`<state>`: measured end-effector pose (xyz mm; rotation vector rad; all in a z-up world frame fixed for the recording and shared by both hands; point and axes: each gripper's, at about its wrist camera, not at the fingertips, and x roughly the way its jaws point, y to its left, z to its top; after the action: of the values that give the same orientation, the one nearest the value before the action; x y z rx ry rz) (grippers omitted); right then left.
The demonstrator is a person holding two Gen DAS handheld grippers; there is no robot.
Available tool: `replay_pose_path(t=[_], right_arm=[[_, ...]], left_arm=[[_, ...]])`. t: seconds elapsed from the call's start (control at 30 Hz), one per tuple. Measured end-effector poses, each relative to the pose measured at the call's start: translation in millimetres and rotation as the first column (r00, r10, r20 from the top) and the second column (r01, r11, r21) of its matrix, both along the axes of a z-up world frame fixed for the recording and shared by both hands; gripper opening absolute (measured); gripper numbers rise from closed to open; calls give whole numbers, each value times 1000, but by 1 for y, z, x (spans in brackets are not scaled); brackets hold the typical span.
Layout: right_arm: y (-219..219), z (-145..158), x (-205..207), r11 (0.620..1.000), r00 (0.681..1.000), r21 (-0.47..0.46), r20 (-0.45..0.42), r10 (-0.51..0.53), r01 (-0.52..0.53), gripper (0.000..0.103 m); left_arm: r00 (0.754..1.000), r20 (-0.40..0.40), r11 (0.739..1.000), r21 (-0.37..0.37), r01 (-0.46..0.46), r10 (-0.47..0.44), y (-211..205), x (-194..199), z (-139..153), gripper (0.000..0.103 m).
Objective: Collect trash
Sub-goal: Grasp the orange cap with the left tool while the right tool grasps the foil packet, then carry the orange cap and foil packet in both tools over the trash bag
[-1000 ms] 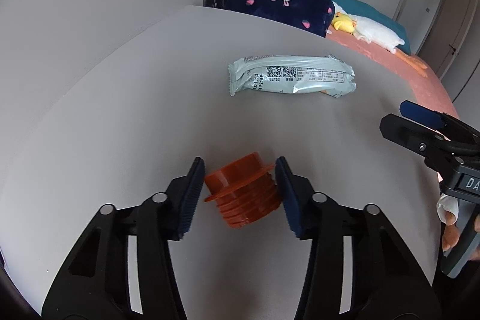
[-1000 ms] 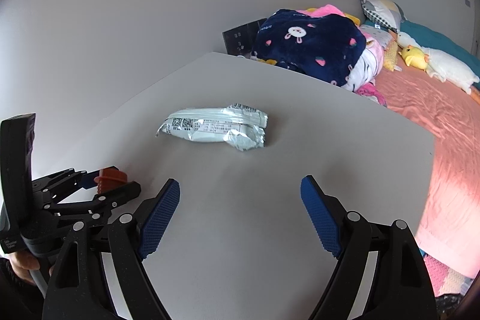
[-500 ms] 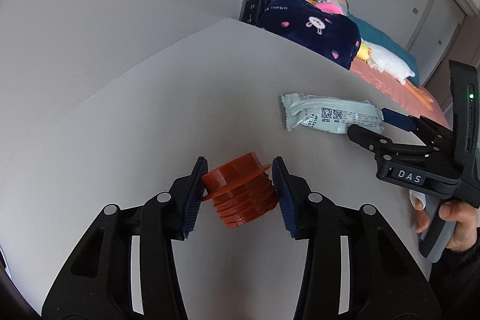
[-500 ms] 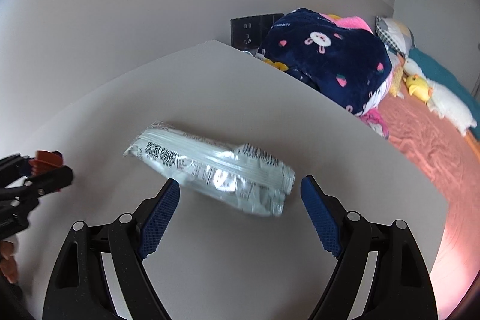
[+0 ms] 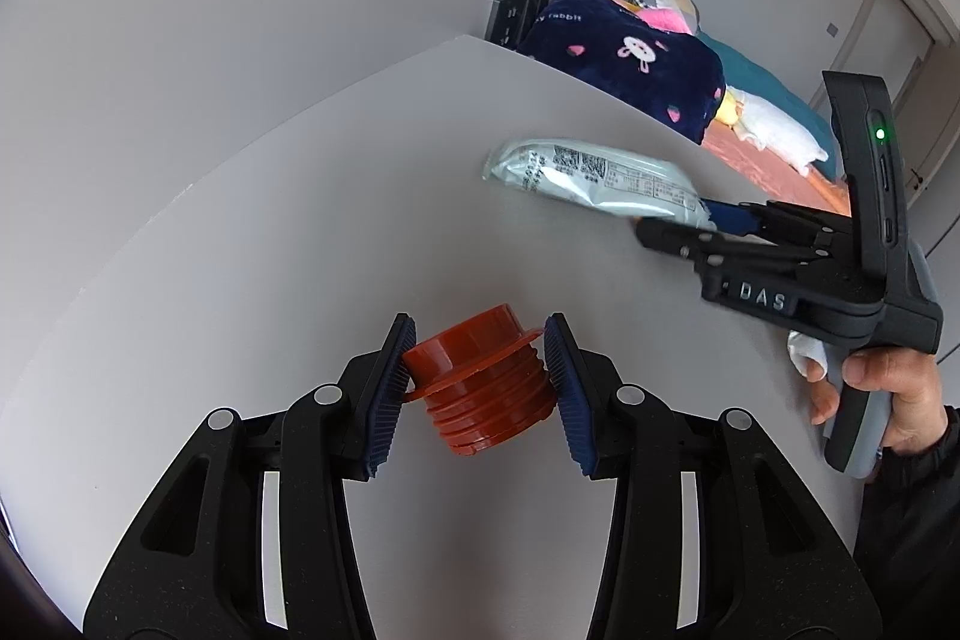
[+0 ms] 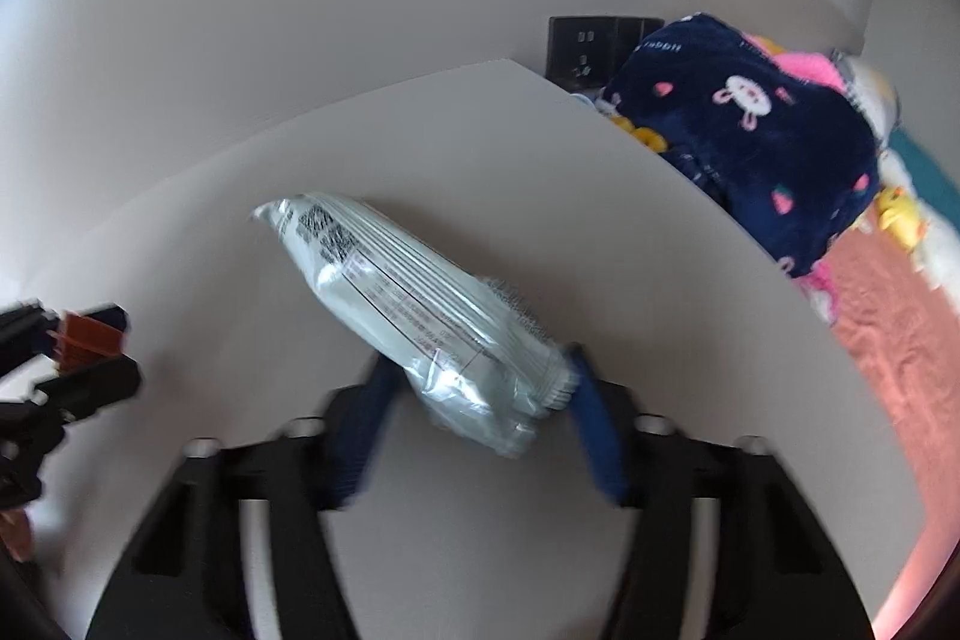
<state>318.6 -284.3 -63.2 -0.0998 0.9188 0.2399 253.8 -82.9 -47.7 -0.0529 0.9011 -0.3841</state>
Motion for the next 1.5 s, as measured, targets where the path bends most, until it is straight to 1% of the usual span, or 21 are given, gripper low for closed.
replay_pose_path(t=[0.07, 0.17, 0.37, 0.53, 0.73, 0.87, 0.97, 1.13, 1.5], right_arm=[[2, 0, -3, 1000, 1000, 8, -3, 7, -7, 26], [3, 3, -13, 1000, 1000, 4, 24, 1, -1, 25], [-9, 20, -37, 998, 997, 63, 70, -15, 11, 25], [-21, 28, -52, 993, 997, 110, 65, -46, 39, 25], [-36, 35, -70, 989, 995, 129, 55, -82, 75, 25], [-47, 44, -89, 985, 993, 149, 65, -101, 90, 25], [-54, 52, -104, 982, 991, 163, 73, -112, 99, 25], [-64, 63, -131, 979, 989, 170, 82, -127, 112, 25], [-85, 72, -186, 969, 982, 195, 82, -170, 151, 25]], left_arm=[[1000, -1, 1000, -5, 0, 0, 1, 0, -1, 44], [1000, 3, 1000, -12, 3, -3, 1, -1, 0, 44], [1000, 17, 999, -27, 21, -21, -1, -6, 5, 44], [999, 27, 999, -28, 43, -42, -10, -13, 9, 44], [997, 31, 997, -28, 66, -65, -22, -25, 14, 44], [995, 45, 996, -12, 89, -89, -35, -39, 24, 44], [993, 58, 994, -26, 102, -100, -42, -52, 33, 44], [990, 65, 991, -19, 130, -129, -54, -74, 38, 44], [981, 80, 984, -21, 178, -176, -77, -112, 51, 44]])
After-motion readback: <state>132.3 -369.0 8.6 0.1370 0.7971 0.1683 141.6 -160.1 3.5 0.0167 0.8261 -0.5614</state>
